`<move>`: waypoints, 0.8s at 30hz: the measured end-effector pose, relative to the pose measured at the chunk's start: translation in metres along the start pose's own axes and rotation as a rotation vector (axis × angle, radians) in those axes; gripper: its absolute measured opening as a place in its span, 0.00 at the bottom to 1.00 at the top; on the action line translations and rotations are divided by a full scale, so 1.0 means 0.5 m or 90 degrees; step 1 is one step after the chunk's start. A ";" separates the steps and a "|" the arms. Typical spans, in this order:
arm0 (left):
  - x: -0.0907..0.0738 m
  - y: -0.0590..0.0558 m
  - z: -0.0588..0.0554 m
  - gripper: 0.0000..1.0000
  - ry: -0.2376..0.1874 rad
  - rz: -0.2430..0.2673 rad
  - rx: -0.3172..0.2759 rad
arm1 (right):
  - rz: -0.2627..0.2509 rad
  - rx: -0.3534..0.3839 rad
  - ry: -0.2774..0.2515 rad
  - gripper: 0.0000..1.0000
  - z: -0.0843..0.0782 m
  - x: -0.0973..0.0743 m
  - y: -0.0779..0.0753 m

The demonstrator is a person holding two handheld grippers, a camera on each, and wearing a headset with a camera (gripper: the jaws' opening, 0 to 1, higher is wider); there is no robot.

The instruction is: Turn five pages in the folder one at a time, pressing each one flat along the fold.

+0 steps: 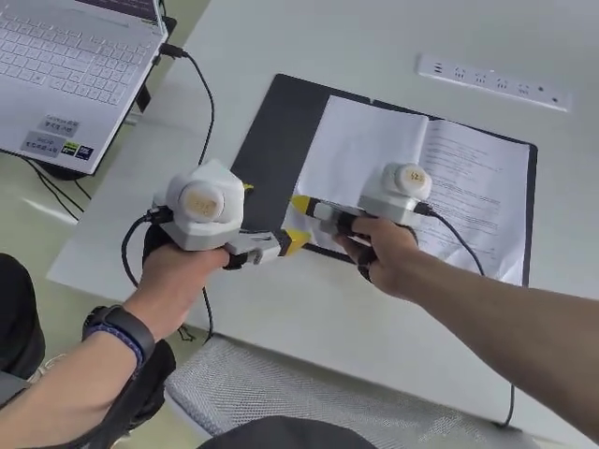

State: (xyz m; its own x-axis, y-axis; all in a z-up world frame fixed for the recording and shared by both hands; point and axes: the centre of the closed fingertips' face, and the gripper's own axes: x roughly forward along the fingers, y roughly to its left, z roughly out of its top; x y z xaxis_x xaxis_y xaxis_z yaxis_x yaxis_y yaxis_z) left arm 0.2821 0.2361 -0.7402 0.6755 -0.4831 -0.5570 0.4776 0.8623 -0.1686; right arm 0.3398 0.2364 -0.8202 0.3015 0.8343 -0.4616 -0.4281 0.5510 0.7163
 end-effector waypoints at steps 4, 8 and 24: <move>0.008 -0.009 0.000 0.59 0.006 -0.011 0.021 | 0.016 0.005 -0.002 0.23 0.003 -0.006 0.016; 0.012 -0.015 0.000 0.51 0.010 -0.018 0.036 | 0.029 0.011 -0.003 0.28 0.000 -0.015 0.035; 0.067 -0.023 0.006 0.22 0.025 -0.039 0.087 | 0.051 0.006 -0.065 0.36 0.060 -0.095 0.071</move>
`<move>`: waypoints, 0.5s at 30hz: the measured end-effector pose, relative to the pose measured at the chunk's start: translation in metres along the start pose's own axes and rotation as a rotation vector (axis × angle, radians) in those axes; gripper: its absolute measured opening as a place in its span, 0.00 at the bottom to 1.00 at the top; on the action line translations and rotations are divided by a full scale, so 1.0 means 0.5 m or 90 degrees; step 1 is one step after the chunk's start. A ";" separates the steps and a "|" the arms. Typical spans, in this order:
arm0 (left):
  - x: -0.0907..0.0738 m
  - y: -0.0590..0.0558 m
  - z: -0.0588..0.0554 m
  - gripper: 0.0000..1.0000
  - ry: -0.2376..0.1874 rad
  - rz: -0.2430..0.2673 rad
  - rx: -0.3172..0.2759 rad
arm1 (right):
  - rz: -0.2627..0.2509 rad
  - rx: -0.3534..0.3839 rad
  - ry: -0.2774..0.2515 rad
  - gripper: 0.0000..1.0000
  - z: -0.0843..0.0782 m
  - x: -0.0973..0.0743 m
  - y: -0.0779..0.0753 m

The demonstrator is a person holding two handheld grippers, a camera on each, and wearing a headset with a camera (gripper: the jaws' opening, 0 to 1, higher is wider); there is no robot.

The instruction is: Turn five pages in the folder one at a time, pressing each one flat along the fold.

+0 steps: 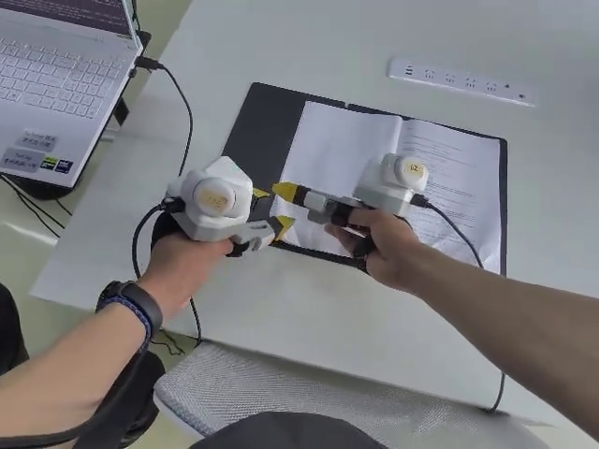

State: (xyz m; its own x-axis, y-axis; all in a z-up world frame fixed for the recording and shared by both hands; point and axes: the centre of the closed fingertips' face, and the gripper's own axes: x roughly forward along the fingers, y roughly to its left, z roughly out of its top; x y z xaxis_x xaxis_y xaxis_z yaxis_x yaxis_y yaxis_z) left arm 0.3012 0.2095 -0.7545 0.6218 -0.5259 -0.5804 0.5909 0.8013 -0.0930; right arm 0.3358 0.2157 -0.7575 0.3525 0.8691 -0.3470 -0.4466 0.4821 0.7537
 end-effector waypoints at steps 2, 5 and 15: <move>0.011 -0.002 -0.003 0.18 0.005 -0.005 0.002 | -0.006 0.000 -0.013 0.35 0.011 -0.016 0.000; 0.026 -0.002 -0.015 0.13 0.021 -0.007 0.017 | -0.014 0.001 -0.025 0.35 0.026 -0.038 -0.017; 0.055 0.013 -0.080 0.05 0.074 0.004 0.010 | -0.043 0.010 -0.053 0.34 0.035 -0.097 -0.054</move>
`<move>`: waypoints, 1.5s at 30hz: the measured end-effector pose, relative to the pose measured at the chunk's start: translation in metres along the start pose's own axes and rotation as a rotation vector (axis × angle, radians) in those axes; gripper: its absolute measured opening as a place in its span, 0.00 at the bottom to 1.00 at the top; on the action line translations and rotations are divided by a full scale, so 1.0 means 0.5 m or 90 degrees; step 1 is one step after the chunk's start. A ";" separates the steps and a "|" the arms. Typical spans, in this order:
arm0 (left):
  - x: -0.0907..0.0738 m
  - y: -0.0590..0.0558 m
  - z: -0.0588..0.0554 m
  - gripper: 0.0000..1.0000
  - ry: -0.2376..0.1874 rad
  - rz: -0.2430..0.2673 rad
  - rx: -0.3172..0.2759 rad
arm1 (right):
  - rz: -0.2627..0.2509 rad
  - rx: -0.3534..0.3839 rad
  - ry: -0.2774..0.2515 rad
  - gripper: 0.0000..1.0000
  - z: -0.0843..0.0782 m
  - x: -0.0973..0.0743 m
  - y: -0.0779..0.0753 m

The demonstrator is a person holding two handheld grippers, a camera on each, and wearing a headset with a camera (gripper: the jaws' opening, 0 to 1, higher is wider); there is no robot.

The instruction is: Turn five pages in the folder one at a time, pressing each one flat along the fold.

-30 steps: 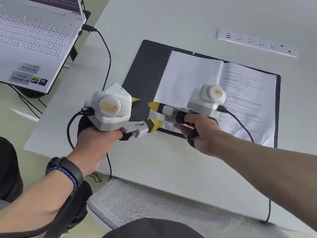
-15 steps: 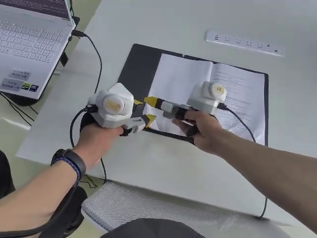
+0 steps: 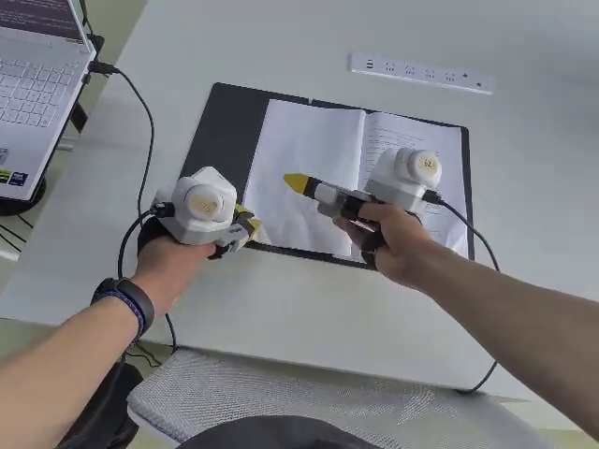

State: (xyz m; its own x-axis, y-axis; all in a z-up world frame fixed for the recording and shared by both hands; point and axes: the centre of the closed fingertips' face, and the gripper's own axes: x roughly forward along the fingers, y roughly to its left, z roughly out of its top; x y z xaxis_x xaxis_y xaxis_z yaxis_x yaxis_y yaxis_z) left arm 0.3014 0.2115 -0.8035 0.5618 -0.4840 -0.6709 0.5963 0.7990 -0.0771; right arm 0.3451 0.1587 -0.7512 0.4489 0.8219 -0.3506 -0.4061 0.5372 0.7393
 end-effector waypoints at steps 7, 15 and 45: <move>0.003 0.004 -0.018 0.01 0.020 0.007 0.023 | -0.019 0.004 -0.002 0.33 -0.008 -0.028 -0.026; 0.003 0.008 -0.017 0.00 0.024 0.017 0.030 | -0.032 0.001 -0.005 0.31 0.014 -0.046 -0.059; 0.005 0.014 -0.018 0.00 0.023 0.035 0.003 | -0.069 0.038 -0.042 0.00 0.096 -0.040 -0.175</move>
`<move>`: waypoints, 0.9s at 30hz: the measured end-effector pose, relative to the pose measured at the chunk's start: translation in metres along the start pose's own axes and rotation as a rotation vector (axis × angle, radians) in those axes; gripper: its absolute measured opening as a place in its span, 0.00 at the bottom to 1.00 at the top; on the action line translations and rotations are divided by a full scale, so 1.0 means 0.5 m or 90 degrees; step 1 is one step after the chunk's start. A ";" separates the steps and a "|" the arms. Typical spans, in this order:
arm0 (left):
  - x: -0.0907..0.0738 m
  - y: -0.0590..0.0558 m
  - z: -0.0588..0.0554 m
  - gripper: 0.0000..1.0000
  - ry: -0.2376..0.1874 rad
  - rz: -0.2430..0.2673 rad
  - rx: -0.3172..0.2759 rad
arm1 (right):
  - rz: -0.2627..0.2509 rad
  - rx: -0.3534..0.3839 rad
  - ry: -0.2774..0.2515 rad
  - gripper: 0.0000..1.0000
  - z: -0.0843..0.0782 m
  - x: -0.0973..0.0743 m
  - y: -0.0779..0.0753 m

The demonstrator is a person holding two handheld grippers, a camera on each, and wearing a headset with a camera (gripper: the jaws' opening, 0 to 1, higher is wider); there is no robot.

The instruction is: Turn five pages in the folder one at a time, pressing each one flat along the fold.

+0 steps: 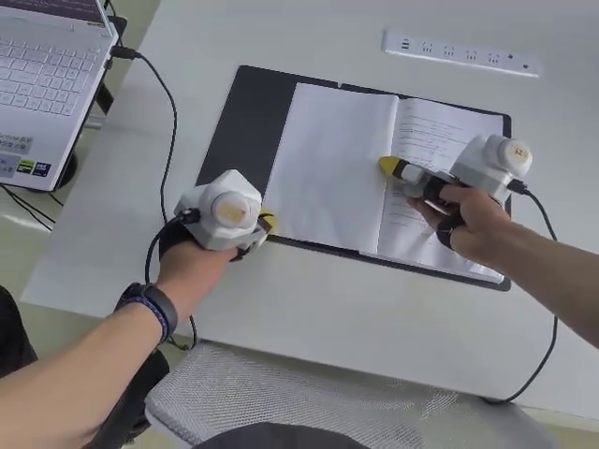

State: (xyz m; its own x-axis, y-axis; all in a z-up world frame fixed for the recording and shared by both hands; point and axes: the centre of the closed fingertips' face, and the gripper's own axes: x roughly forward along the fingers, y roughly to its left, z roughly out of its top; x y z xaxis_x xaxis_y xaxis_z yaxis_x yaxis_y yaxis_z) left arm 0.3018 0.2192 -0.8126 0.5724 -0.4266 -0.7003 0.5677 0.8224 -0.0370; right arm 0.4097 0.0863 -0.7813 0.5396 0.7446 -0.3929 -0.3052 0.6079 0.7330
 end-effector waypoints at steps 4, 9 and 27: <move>0.000 -0.001 0.001 0.00 0.001 0.007 -0.009 | 0.009 -0.004 -0.005 0.00 0.004 -0.001 0.002; -0.001 -0.003 0.002 0.00 0.004 0.007 0.001 | 0.013 0.008 -0.020 0.00 0.020 0.006 -0.003; 0.001 -0.001 0.003 0.00 0.002 0.008 -0.010 | -0.022 0.120 -0.121 0.00 0.143 0.101 -0.106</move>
State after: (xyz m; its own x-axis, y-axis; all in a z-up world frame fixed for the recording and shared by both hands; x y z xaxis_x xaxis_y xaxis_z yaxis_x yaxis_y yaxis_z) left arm 0.3027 0.2177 -0.8119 0.5778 -0.4152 -0.7027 0.5507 0.8337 -0.0398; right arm 0.5094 0.0720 -0.8003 0.6903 0.6484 -0.3209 -0.1421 0.5564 0.8187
